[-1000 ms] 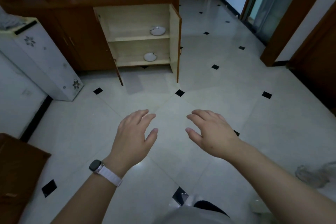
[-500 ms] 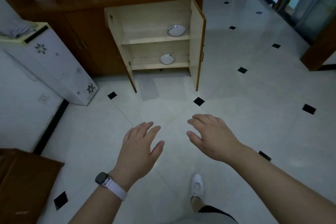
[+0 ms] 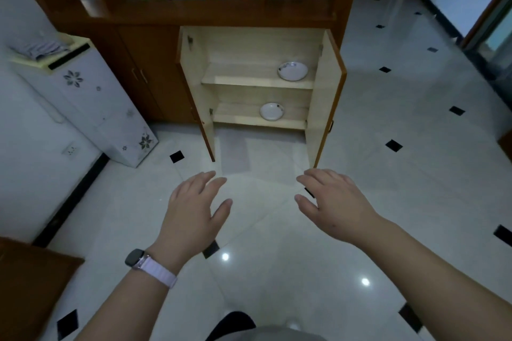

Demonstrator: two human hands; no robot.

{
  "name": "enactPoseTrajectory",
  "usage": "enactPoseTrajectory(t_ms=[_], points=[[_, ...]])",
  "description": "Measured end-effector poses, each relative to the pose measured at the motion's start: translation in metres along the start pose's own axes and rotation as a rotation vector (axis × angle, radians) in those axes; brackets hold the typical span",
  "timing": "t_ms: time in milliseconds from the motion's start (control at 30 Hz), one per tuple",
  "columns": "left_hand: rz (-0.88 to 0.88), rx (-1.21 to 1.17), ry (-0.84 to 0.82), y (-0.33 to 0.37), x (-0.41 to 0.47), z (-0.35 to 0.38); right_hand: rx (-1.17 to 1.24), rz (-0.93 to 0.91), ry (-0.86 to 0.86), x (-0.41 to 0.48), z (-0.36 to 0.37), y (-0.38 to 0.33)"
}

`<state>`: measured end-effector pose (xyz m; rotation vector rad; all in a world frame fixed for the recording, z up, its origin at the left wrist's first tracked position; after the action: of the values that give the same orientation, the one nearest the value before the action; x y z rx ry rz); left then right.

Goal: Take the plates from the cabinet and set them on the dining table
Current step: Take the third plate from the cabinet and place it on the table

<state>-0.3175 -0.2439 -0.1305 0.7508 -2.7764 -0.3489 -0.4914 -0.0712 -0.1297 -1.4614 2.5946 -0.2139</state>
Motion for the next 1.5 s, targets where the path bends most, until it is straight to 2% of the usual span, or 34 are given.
enactPoseTrajectory(t_ms=[200, 433, 667, 800, 900, 1200, 1500], points=[[0.005, 0.004, -0.033, -0.041, 0.070, 0.017, -0.017, 0.019, -0.034, 0.076, 0.001, 0.011], [0.111, -0.055, -0.120, -0.092, 0.200, 0.057, -0.041, 0.146, -0.017, 0.196, 0.002, 0.031], [0.163, -0.102, -0.154, -0.159, 0.329, 0.052, -0.060, 0.223, -0.005, 0.323, -0.014, 0.021], [0.184, -0.131, -0.180, -0.182, 0.382, 0.054, -0.045, 0.249, -0.008, 0.367, -0.017, 0.021], [0.175, -0.187, -0.184, -0.191, 0.408, 0.060, -0.071, 0.270, -0.024, 0.391, -0.014, 0.029], [0.222, -0.161, -0.239, -0.198, 0.495, 0.089, -0.012, 0.335, -0.035, 0.464, -0.003, 0.067], [0.340, 0.054, -0.273, -0.181, 0.627, 0.124, 0.067, 0.318, -0.029, 0.577, 0.010, 0.133]])
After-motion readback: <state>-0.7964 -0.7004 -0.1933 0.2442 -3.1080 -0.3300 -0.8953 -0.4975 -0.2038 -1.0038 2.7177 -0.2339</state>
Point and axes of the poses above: each hand's wrist, its own x-axis towards the middle knuckle, its own z-axis out of the palm, y = z × x, the point moved 8 cm from there along x, towards the middle knuckle, and after that the axes turned 1 degree about z, right-handed, at the moved point
